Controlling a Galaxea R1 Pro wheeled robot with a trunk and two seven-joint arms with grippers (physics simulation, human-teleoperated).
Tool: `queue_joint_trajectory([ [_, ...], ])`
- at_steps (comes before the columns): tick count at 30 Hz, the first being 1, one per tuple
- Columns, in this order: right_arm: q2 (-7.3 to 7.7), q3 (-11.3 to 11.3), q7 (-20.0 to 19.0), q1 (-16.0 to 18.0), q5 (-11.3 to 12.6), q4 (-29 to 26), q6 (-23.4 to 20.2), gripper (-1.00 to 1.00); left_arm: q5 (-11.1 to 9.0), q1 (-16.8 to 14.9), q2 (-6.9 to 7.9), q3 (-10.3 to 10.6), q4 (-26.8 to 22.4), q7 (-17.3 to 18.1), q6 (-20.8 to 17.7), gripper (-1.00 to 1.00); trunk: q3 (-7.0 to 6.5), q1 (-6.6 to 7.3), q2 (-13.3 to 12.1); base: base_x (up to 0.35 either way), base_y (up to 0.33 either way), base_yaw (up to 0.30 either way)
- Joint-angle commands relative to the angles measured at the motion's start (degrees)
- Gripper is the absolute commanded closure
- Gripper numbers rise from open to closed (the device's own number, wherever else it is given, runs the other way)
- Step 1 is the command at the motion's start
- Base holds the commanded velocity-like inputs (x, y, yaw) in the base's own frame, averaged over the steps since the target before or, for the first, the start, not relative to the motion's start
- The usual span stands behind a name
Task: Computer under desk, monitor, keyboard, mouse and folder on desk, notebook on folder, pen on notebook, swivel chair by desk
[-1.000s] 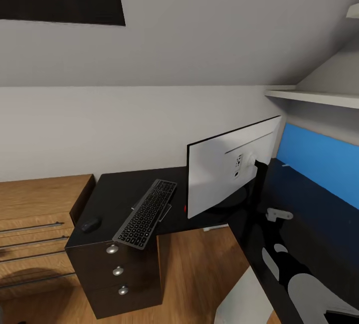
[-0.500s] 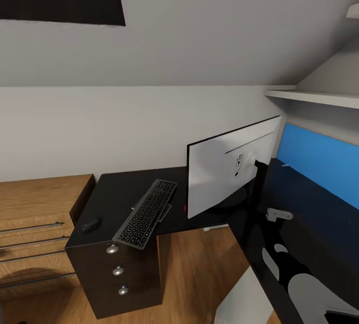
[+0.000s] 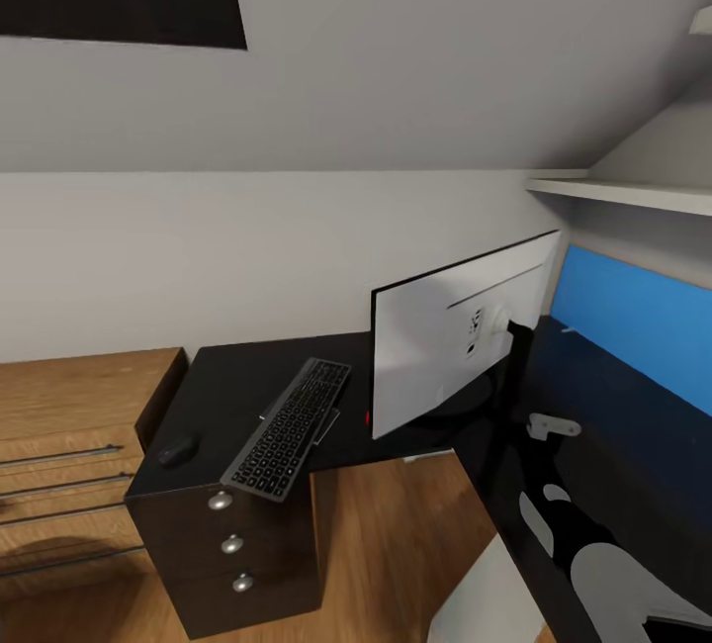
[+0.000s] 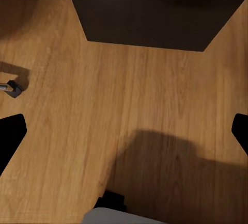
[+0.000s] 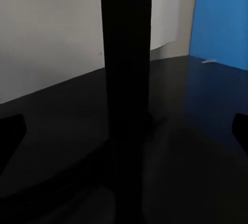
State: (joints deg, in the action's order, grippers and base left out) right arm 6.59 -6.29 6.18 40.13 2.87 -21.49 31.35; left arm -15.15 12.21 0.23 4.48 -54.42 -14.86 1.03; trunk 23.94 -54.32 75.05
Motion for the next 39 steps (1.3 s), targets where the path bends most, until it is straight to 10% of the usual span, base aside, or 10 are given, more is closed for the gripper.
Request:
queue_joint_trajectory([
  [1, 0.00, 0.0, 0.0, 0.0, 0.3, 0.1, 0.2, -1.00, -0.5, 0.0, 0.03, 0.2, -0.1, -0.3, 0.1, -1.00, 0.05, -0.02, 0.0, 0.113, 0.000, 0.000],
  [39, 0.26, 0.0, 0.0, 0.0, 0.3, 0.3, 0.1, -1.00, -0.6, 0.0, 0.10, 0.2, -0.1, -0.3, 0.1, -1.00, 0.05, -0.02, 0.0, 0.018, 0.011, 0.000],
])
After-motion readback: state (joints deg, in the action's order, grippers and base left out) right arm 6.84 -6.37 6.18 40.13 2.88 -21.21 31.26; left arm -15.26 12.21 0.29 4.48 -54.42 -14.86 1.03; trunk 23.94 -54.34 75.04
